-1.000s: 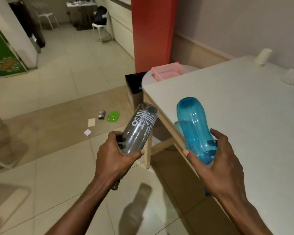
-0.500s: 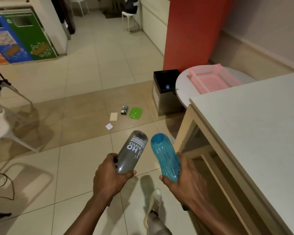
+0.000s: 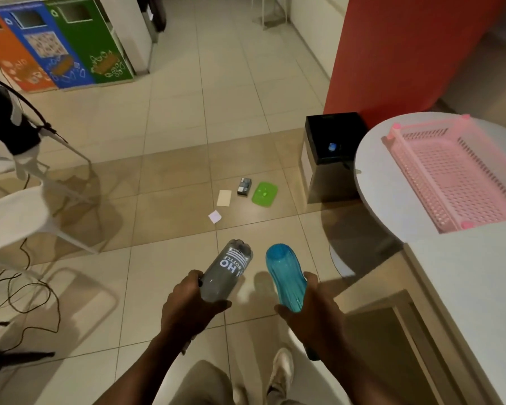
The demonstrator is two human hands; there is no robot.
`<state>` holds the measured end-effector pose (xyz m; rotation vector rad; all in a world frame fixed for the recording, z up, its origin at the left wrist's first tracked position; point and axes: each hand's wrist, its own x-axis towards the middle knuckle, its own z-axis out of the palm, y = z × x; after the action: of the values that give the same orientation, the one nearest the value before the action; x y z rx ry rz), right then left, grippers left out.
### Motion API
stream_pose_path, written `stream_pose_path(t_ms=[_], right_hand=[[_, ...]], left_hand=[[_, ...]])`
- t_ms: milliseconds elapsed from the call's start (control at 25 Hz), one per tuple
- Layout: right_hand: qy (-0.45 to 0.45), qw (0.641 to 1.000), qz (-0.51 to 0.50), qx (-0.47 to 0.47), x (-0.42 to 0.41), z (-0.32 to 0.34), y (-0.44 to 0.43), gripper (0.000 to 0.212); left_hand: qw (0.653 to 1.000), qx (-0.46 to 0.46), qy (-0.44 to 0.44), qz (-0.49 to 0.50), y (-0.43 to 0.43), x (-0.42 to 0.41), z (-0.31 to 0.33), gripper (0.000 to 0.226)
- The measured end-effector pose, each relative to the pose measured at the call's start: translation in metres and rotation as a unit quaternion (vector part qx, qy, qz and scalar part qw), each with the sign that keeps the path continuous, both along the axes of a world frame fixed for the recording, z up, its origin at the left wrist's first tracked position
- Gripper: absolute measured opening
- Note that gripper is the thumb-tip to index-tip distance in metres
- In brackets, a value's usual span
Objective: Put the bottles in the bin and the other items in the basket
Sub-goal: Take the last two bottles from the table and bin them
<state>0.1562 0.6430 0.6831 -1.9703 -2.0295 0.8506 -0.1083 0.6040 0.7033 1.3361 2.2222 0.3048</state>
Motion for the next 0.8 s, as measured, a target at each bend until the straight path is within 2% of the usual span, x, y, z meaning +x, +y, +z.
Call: stream_pose_path(t_ms=[120,360,600,800], right_hand=[[0.000,1.000,0.000,-0.023,-0.016,-0.003,0.042,0.092],[-0.055,0.997,0.024,-0.053,-0.074,-0.010,0.126,0.093],[-0.098,0.994,-0.019,-0.048,-0.148,-0.006,0.209,0.086],[-0.108,0.990,-0.057,-0.063,-0.164,-0.005,0.276,0.084]], left_hand=[[1.000,-0.017,0.001,0.006,0.028,-0.021,-0.015,0.087],[0.998,-0.056,-0.016,0.010,0.102,-0.096,-0.048,0.101],[0.996,-0.079,-0.012,-0.048,0.225,-0.174,-0.054,0.083],[0.990,-0.084,-0.014,-0.110,0.317,-0.192,-0.054,0.080]])
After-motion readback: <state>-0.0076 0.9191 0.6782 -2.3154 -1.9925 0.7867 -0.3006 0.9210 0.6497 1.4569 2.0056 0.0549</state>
